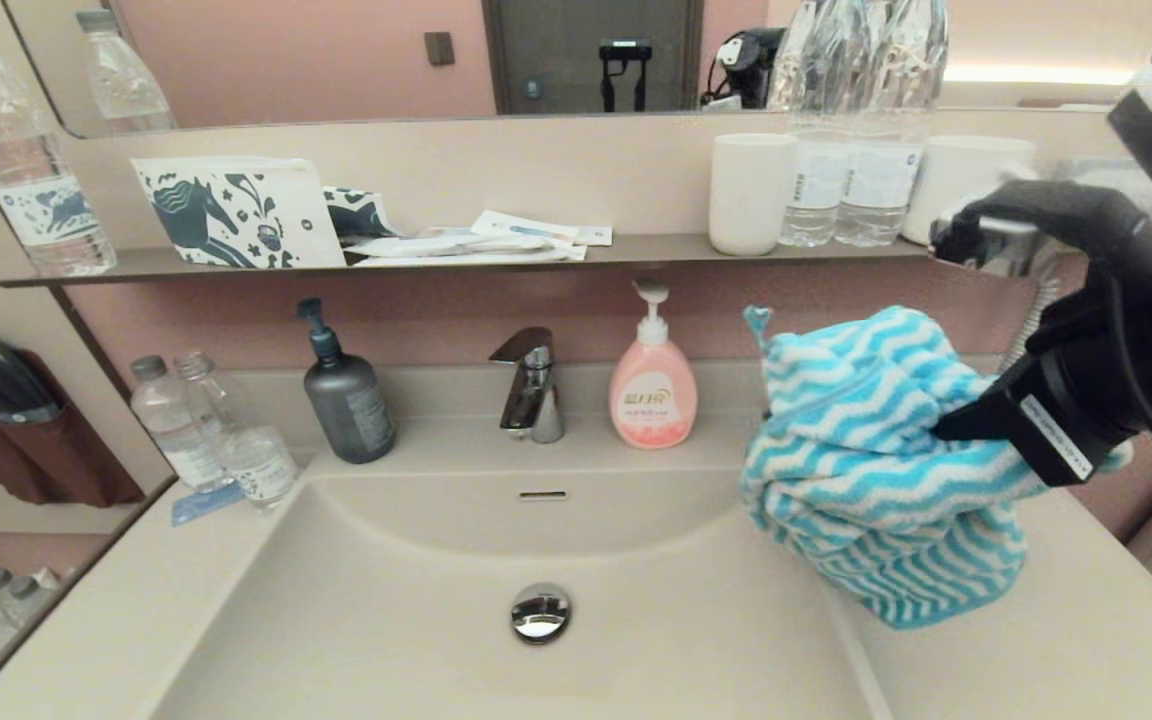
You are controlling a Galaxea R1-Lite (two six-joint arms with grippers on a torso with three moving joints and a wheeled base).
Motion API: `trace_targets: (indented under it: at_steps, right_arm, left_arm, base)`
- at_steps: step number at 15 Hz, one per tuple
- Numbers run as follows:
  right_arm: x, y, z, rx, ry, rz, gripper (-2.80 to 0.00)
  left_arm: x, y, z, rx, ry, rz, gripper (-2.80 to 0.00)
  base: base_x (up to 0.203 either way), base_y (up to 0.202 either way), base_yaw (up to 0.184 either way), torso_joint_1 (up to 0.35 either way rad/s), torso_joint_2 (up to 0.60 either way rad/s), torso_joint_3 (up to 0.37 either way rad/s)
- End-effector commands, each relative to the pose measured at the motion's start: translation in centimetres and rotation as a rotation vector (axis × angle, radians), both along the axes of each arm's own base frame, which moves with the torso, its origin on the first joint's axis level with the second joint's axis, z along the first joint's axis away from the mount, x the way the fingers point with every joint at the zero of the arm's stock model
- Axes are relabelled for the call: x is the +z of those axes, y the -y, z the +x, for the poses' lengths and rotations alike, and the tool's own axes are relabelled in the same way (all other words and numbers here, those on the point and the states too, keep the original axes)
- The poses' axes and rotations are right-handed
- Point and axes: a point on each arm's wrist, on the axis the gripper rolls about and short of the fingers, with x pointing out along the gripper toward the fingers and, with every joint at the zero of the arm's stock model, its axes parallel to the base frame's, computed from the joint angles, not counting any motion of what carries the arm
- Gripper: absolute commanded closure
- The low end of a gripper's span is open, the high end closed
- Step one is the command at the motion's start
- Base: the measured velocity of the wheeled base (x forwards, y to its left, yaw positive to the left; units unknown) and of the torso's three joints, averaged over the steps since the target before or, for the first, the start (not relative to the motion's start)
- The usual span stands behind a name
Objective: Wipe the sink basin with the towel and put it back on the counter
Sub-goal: Wipe the sink
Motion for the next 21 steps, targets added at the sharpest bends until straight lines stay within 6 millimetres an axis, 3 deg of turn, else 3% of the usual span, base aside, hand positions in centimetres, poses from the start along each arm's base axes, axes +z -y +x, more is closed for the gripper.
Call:
trace_targets:
  at_steps: [1,4,6,11,13,17,21]
  right_arm:
    - [0.8,-3.4,0.0,0.052,0.004,0.077,0.00]
    - [0.5,-8.3,0.7,0.095,-0.024,0.152,0.00]
    - [-1.1,-11.5,0.8,0.136,-0.069,0.138,0.00]
    - [-8.9,-16.7,3.5,0.119,-0.208,-0.041,0.00]
    - [-11.6,-18.1,4.2,0.135,-0.239,-0.125,0.00]
    - [-14.9,-19.9,4.5,0.184,-0.274,-0.219,0.00]
    - [-17.3,-19.9,4.3,0.221,-0.317,-0.410,0.00]
  left_arm:
    - [0.0,0.0,0.0,0.000,-0.001,0.000,0.00]
    - [0.0,0.0,0.0,0.000,-0.001,0.001,0.00]
    - [0.0,0.0,0.0,0.000,-0.001,0.000,0.00]
    - [0.0,0.0,0.0,0.000,-0.001,0.000,0.00]
    - [0.0,0.0,0.0,0.000,-0.001,0.000,0.00]
    - [0.0,0.0,0.0,0.000,-0.001,0.001,0.00]
    - [0.0,0.0,0.0,0.000,-0.001,0.000,0.00]
  base:
    - [0.000,0.000,0.000,0.000,0.00,0.000]
    - [0.000,0.000,0.000,0.000,0.00,0.000]
    - [0.000,0.000,0.000,0.000,0.00,0.000]
    - [0.000,0.000,0.000,0.000,0.00,0.000]
    - [0.000,0.000,0.000,0.000,0.00,0.000]
    - [0.000,0.000,0.000,0.000,0.00,0.000]
    - [0.000,0.000,0.000,0.000,0.00,0.000]
